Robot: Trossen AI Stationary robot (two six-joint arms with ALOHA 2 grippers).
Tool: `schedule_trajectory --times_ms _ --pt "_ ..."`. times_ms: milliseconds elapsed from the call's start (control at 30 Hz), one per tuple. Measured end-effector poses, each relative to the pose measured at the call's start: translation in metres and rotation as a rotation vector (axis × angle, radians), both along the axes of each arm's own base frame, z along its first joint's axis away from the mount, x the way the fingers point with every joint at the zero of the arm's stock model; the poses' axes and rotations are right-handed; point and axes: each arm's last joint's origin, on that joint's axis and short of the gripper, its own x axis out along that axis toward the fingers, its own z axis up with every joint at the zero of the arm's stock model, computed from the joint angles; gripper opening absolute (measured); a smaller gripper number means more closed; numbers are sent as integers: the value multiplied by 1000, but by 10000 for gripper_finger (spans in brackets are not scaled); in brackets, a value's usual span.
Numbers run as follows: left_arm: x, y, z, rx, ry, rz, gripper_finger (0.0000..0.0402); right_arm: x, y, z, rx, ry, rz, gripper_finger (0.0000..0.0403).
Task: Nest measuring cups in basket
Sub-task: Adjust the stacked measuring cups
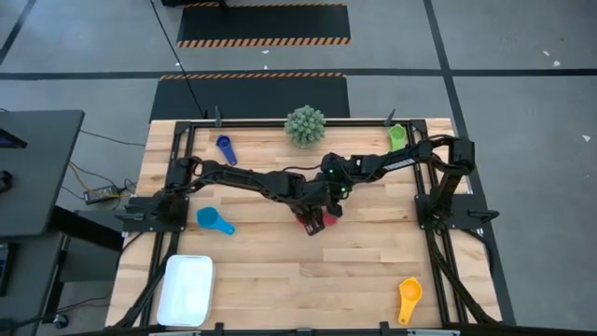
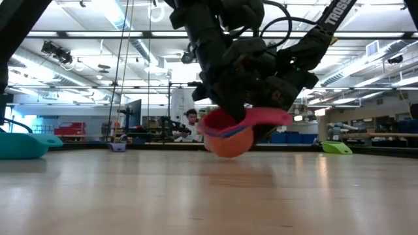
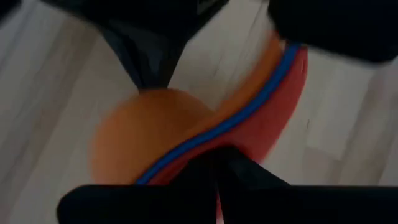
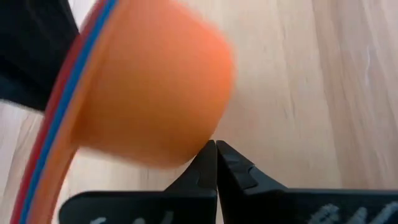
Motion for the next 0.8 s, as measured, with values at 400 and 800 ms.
schedule_trajectory --times_ms 400,800 --pt "-1 12 1 32 15 -46 0 -1 -1 -1 14 15 -19 0" --pt "-5 28 -2 15 44 -37 0 -6 1 -4 15 78 3 0"
